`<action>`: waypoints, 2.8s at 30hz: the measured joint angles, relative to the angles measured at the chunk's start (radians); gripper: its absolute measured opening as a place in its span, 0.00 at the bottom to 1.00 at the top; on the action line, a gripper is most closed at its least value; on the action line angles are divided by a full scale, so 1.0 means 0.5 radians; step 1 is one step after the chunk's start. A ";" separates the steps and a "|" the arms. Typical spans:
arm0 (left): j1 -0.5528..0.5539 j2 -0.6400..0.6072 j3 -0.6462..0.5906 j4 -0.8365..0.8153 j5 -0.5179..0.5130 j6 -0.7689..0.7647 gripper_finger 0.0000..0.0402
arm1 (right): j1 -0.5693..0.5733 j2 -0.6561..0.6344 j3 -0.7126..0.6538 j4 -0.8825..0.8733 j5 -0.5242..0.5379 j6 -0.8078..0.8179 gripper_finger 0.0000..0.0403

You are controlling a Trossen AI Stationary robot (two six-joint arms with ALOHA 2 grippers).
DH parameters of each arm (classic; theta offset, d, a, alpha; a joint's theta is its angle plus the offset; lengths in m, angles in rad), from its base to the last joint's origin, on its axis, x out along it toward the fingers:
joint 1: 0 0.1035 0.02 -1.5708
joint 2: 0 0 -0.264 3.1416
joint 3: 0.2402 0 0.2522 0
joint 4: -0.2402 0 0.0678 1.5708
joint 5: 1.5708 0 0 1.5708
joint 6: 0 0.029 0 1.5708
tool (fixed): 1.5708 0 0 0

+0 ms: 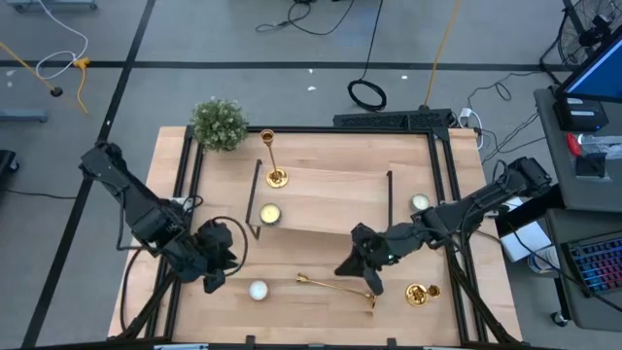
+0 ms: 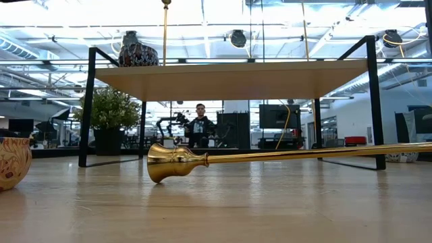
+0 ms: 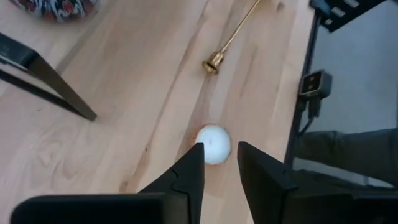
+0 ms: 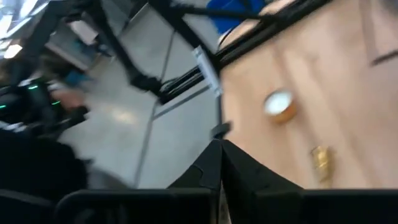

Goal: Pick & Place candle stick holders
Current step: Put the blue scented candle on the shelf

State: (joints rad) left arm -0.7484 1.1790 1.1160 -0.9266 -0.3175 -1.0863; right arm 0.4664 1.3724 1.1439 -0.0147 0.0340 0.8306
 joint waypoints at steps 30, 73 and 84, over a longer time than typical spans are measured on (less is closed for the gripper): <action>-0.066 0.220 -0.001 -0.137 0.050 -0.047 0.23 | 0.659 -0.298 0.001 -1.580 -0.336 1.041 0.00; -0.089 0.218 -0.002 -0.128 -0.216 -0.363 0.23 | -0.746 -0.871 0.001 -3.013 0.353 -0.351 0.00; -0.033 0.218 -0.002 -0.024 -0.385 -0.731 0.23 | -1.132 -0.925 -0.035 -2.911 -0.279 -1.110 0.00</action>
State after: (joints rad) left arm -0.7649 1.2881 1.1152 -0.9383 -0.5101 -1.4516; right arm -0.0995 0.9096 1.1262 -1.4701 -0.1055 0.2755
